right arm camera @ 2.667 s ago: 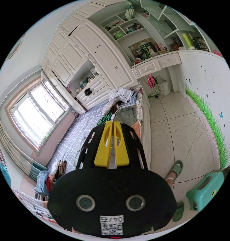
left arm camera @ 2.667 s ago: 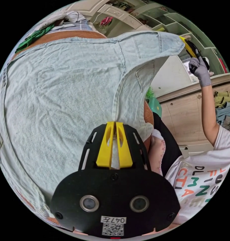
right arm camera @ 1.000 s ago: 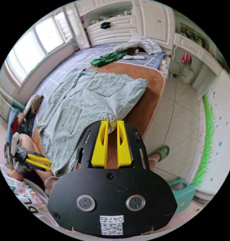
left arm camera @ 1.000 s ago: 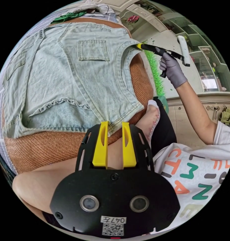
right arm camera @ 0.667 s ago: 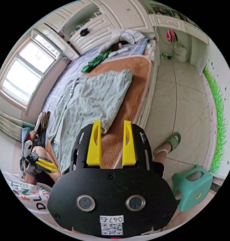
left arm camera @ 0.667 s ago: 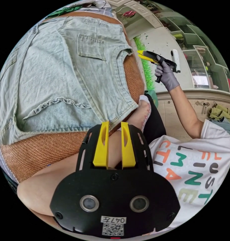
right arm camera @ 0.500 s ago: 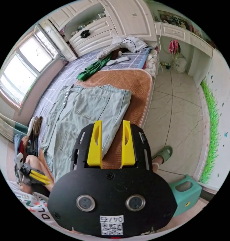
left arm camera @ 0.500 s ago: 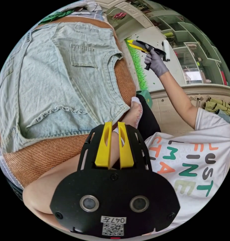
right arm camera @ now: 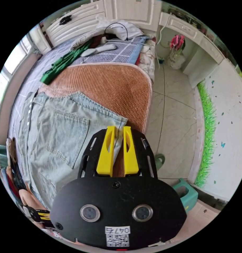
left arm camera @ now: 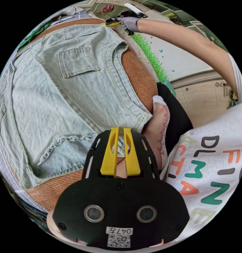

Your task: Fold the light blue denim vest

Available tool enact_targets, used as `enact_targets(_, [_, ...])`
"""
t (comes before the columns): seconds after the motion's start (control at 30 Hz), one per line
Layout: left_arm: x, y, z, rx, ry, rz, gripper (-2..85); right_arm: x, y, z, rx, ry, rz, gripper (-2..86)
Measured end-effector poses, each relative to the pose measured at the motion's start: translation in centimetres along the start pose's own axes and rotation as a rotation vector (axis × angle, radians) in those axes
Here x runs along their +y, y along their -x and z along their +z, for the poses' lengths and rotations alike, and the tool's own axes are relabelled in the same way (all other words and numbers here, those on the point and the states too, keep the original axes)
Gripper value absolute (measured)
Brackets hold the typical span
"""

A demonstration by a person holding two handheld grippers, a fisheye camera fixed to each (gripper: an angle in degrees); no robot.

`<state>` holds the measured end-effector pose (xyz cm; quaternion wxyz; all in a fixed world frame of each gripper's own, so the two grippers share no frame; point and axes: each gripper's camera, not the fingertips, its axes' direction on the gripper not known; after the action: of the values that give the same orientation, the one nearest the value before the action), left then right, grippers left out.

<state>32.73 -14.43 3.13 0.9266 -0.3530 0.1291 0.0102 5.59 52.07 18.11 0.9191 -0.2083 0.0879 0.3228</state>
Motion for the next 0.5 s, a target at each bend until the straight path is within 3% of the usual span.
enact_targets(0.13, [1.5,0.7,-3.6,0.170,-0.108,0.015,2.8,2.0,1.4,-6.1,0.024,-0.249,-0.019,7.6])
enact_targets(0.2, [2.7,1.6,-8.5,0.110,-0.217,0.006,2.9,3.1,5.6,-9.5,-0.061,-0.374,-0.184,6.3])
enact_targets(0.33, [4.7,7.2,-16.6,-0.367,-0.257,-0.164,5.0,0.9,14.3,-9.8,-0.351,-0.273,-0.452,4.2])
enact_targets(0.4, [4.8,10.3,-15.8,-0.341,-0.225,-0.209,6.9,-1.5,20.5,-7.9,-0.514,-0.167,-0.535,4.4])
enact_targets(0.5, [5.6,12.3,-12.9,-0.354,-0.198,-0.280,8.7,-4.7,27.4,-4.1,-0.575,-0.061,-0.564,4.8])
